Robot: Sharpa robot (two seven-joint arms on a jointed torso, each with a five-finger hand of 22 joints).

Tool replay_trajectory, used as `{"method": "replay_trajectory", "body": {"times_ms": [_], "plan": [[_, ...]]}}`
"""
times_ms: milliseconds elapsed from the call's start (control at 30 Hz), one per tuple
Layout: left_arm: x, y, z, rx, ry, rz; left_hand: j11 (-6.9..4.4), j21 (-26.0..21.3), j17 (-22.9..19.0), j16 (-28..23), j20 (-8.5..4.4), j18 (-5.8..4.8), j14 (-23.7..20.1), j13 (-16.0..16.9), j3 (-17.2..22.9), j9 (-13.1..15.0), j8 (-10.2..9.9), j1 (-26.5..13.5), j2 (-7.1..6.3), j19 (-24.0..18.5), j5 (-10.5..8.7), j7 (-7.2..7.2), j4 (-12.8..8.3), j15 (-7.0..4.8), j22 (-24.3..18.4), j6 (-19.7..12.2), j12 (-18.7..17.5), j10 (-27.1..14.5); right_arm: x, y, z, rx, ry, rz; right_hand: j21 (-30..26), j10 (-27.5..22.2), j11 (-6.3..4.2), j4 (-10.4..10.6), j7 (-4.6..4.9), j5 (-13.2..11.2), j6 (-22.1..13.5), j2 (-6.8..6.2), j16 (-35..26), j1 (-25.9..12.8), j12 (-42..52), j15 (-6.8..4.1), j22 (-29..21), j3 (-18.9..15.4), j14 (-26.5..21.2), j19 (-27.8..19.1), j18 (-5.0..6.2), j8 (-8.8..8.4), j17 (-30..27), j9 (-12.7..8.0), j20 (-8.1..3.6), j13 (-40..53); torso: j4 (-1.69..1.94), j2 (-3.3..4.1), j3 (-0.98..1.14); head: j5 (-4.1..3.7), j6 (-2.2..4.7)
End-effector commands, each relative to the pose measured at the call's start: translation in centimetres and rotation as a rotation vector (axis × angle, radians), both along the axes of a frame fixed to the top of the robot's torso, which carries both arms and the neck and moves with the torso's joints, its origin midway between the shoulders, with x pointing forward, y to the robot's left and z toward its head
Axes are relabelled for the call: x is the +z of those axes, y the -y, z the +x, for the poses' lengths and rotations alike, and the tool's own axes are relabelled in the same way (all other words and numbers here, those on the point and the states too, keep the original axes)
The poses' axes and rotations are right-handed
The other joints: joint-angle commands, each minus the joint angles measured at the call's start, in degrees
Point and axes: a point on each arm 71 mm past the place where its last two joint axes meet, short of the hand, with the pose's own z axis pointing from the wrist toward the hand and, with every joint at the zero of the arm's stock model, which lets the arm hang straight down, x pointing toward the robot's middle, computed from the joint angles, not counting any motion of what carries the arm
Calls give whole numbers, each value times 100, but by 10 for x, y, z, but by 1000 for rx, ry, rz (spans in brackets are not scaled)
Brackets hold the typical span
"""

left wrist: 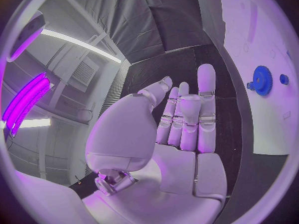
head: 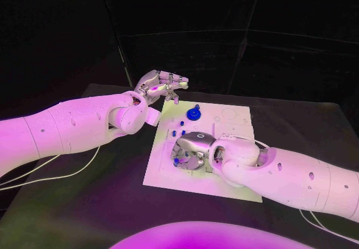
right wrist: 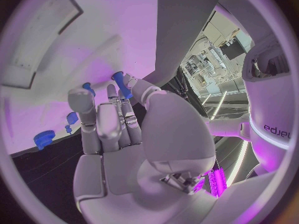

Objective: Assemble the parts on the task board

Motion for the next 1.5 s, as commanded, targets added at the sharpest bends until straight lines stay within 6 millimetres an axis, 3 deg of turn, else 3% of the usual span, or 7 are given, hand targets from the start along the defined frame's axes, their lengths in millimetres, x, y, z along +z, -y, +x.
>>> {"method": "replay_trajectory", "body": {"times_ms": [33,633,933,1067,1267,1333,1500], "plan": [[2,0,0,-1,11,-8,-12,-29,-6,-8,-9,77,14,8,-9,-2,23,-25,40,45,0,-16,10,21,-7,-37,29,-42,1,-1,-3,14,-11,15,-44,-81,8,10,19,50,-83,-13,-18,-89,-41,62,-53,-82,3,-56,9,-20,1,-3,14,6,2,-1,-1,-4,0],[2,-4,0,7,9,-5,-13,-32,-17,-11,-9,78,10,10,-15,-1,30,-21,44,45,2,-18,14,20,-9,-41,41,-50,17,17,-4,-76,48,224,-599,-795,113,28,79,123,-465,31,-334,18,-45,162,-967,-792,-286,-538,159,-22,-574,1,116,22,-5,-1,2,-2,34],[2,-9,0,16,7,-1,-13,-33,-21,-12,-9,78,8,10,-17,-1,32,-20,45,45,3,-18,15,20,-10,-42,45,-52,30,60,-7,-195,13,394,-602,-696,94,215,87,386,-575,79,-386,-69,275,150,-926,-1340,-276,-461,148,-1,-748,15,111,62,-40,-15,-5,-74,82],[2,-10,0,18,8,-1,-13,-33,-21,-12,-9,78,8,10,-17,-1,33,-20,45,45,3,-18,15,20,-10,-42,45,-52,34,97,-8,-299,-49,429,-414,286,-103,383,-45,508,-482,204,-283,-154,898,12,-588,-1476,-190,-266,100,18,-607,26,16,286,-67,-31,-8,-321,139],[2,-14,0,29,10,2,-14,-34,-28,-15,-9,78,6,10,-19,-1,34,-17,45,46,3,-19,14,19,-10,-44,48,-55,29,147,-10,-479,-204,411,256,1234,-436,508,-346,608,-17,146,97,-212,2179,-272,592,-1770,77,363,-99,315,2,119,-248,1109,-149,-70,-4,-496,113],[2,-15,0,31,11,3,-14,-34,-28,-15,-9,78,6,10,-19,-1,34,-17,45,46,3,-19,14,19,-10,-44,48,-55,27,161,-12,-520,-226,384,428,1293,-559,606,-401,784,12,161,250,-254,3679,-343,881,-1965,142,496,-171,446,259,150,-324,2676,-173,-79,-2,-559,124],[1,-16,0,34,11,4,-14,-34,-28,-15,-9,78,6,10,-19,-1,34,-17,45,46,3,-19,14,19,-10,-44,48,-55,22,188,-14,-576,-231,266,679,1419,-506,1163,-414,1181,-179,297,672,-638,6120,-297,1335,-2550,243,637,-216,778,1052,235,-356,5496,-229,-102,-11,-673,134]]}}
